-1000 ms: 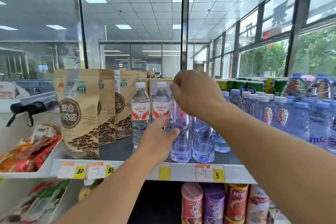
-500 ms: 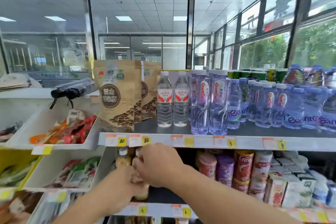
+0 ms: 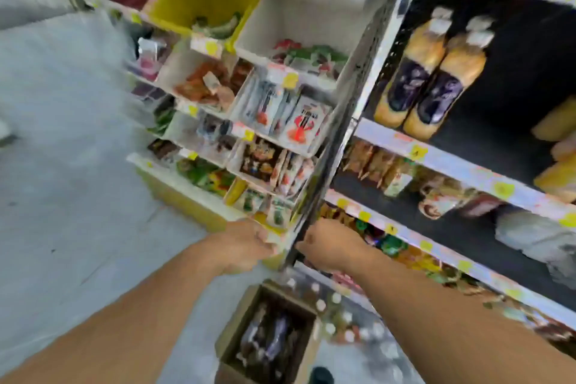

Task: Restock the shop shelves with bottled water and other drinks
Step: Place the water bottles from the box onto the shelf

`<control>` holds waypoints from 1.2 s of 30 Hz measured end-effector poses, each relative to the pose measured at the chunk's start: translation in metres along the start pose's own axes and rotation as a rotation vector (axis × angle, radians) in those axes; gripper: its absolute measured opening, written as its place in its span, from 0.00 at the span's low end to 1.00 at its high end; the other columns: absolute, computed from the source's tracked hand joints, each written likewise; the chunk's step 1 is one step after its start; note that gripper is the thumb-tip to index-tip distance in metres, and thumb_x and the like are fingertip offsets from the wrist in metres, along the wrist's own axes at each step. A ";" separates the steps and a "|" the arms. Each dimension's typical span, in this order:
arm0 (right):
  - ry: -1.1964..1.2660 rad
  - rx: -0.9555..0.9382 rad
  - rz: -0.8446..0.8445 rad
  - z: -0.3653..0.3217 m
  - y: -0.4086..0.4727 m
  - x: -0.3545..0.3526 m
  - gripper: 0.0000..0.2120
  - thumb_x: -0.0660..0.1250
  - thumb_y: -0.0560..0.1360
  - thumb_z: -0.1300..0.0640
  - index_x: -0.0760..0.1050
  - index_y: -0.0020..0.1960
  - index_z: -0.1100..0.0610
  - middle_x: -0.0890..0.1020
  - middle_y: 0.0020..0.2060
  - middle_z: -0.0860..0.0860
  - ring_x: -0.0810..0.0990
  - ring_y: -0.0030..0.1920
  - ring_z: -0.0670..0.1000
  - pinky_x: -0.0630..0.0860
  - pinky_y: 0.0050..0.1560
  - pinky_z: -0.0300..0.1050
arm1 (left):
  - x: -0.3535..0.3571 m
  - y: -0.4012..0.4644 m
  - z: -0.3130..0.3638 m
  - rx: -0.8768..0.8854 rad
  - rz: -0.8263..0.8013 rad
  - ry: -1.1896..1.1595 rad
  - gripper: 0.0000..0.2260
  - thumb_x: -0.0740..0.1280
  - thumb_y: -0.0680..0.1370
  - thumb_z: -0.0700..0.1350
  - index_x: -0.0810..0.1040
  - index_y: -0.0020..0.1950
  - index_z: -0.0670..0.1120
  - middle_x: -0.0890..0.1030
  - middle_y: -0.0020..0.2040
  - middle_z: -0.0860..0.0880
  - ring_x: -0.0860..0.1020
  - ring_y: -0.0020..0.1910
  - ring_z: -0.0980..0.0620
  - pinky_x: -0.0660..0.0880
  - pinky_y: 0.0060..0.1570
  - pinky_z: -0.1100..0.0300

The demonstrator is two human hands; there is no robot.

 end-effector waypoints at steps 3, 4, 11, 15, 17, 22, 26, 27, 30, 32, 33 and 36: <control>-0.031 0.003 -0.162 0.000 0.049 0.097 0.19 0.60 0.81 0.48 0.69 0.34 0.57 0.75 0.36 0.56 0.78 0.42 0.58 0.71 0.41 0.46 | 0.042 0.028 -0.089 -0.116 -0.018 -0.044 0.09 0.67 0.79 0.48 0.76 0.45 0.43 0.75 0.40 0.44 0.72 0.37 0.51 0.65 0.32 0.62; -0.047 -0.004 -0.210 0.003 0.066 0.130 0.18 0.59 0.81 0.49 0.73 0.38 0.58 0.78 0.41 0.58 0.79 0.45 0.59 0.72 0.42 0.46 | 0.057 0.037 -0.117 -0.166 -0.022 -0.061 0.10 0.67 0.79 0.48 0.75 0.41 0.43 0.74 0.37 0.46 0.71 0.35 0.52 0.65 0.32 0.61; -0.024 0.096 -0.428 0.053 0.164 0.356 0.17 0.55 0.84 0.55 0.80 0.61 0.60 0.80 0.60 0.58 0.79 0.60 0.60 0.76 0.55 0.49 | 0.184 0.106 -0.291 -0.418 0.000 -0.282 0.11 0.63 0.80 0.45 0.68 0.38 0.53 0.76 0.42 0.48 0.74 0.41 0.51 0.71 0.41 0.63; -0.114 0.174 -0.509 0.094 0.210 0.461 0.16 0.60 0.80 0.47 0.79 0.56 0.57 0.82 0.58 0.59 0.80 0.58 0.61 0.76 0.56 0.48 | 0.257 0.159 -0.347 -0.475 -0.051 -0.331 0.06 0.61 0.81 0.47 0.76 0.54 0.52 0.77 0.51 0.48 0.74 0.50 0.51 0.66 0.48 0.63; -0.215 0.125 -0.536 0.113 0.232 0.504 0.16 0.62 0.79 0.44 0.77 0.59 0.54 0.80 0.61 0.57 0.78 0.62 0.61 0.75 0.59 0.50 | 0.291 0.187 -0.369 -0.493 -0.057 -0.330 0.14 0.62 0.81 0.51 0.76 0.65 0.51 0.80 0.60 0.51 0.76 0.58 0.52 0.69 0.57 0.61; -0.454 -0.035 -0.511 0.139 0.289 0.581 0.27 0.65 0.78 0.47 0.66 0.74 0.54 0.69 0.72 0.56 0.65 0.73 0.60 0.65 0.70 0.55 | 0.363 0.252 -0.406 -0.436 -0.099 -0.324 0.18 0.63 0.80 0.53 0.74 0.69 0.50 0.80 0.62 0.53 0.77 0.61 0.54 0.73 0.62 0.54; -0.599 -0.157 -0.485 0.152 0.327 0.632 0.38 0.70 0.74 0.49 0.58 0.78 0.57 0.64 0.75 0.58 0.58 0.76 0.61 0.57 0.74 0.60 | 0.400 0.288 -0.432 -0.438 -0.150 -0.267 0.16 0.62 0.80 0.53 0.75 0.66 0.50 0.81 0.61 0.50 0.78 0.60 0.50 0.74 0.61 0.52; -0.617 -0.175 -0.479 0.155 0.334 0.643 0.39 0.71 0.74 0.49 0.58 0.79 0.57 0.63 0.75 0.58 0.56 0.77 0.62 0.54 0.75 0.61 | 0.407 0.295 -0.438 -0.440 -0.161 -0.259 0.14 0.63 0.80 0.53 0.76 0.63 0.50 0.82 0.58 0.50 0.78 0.59 0.49 0.75 0.60 0.50; -0.663 -0.213 -0.488 0.162 0.351 0.670 0.39 0.69 0.75 0.48 0.56 0.80 0.56 0.59 0.77 0.57 0.50 0.79 0.63 0.49 0.77 0.65 | 0.417 0.313 -0.452 -0.446 -0.166 -0.238 0.12 0.63 0.80 0.53 0.77 0.59 0.49 0.82 0.51 0.49 0.80 0.52 0.48 0.77 0.55 0.48; -0.714 -0.246 -0.497 0.165 0.359 0.683 0.43 0.71 0.74 0.46 0.52 0.81 0.55 0.57 0.79 0.56 0.47 0.80 0.63 0.45 0.76 0.68 | 0.419 0.321 -0.457 -0.451 -0.166 -0.199 0.12 0.63 0.80 0.53 0.76 0.60 0.48 0.82 0.52 0.48 0.79 0.53 0.47 0.77 0.56 0.48; -0.746 -0.264 -0.498 0.165 0.362 0.686 0.45 0.72 0.73 0.45 0.52 0.81 0.54 0.56 0.79 0.56 0.46 0.80 0.63 0.43 0.76 0.70 | 0.419 0.323 -0.459 -0.458 -0.168 -0.189 0.13 0.63 0.80 0.52 0.76 0.61 0.48 0.81 0.55 0.48 0.79 0.55 0.46 0.76 0.57 0.49; -0.814 -0.305 -0.478 0.163 0.366 0.688 0.39 0.66 0.77 0.43 0.51 0.81 0.50 0.53 0.79 0.55 0.46 0.80 0.63 0.40 0.74 0.73 | 0.418 0.325 -0.462 -0.486 -0.170 -0.186 0.16 0.64 0.80 0.52 0.75 0.64 0.47 0.81 0.59 0.47 0.78 0.59 0.46 0.75 0.59 0.50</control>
Point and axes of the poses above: each hand's wrist, its own y-axis towards the middle knuckle, its own x-axis out of the palm, z = x × y, the point moved 4 cm from there along y, towards the middle knuckle
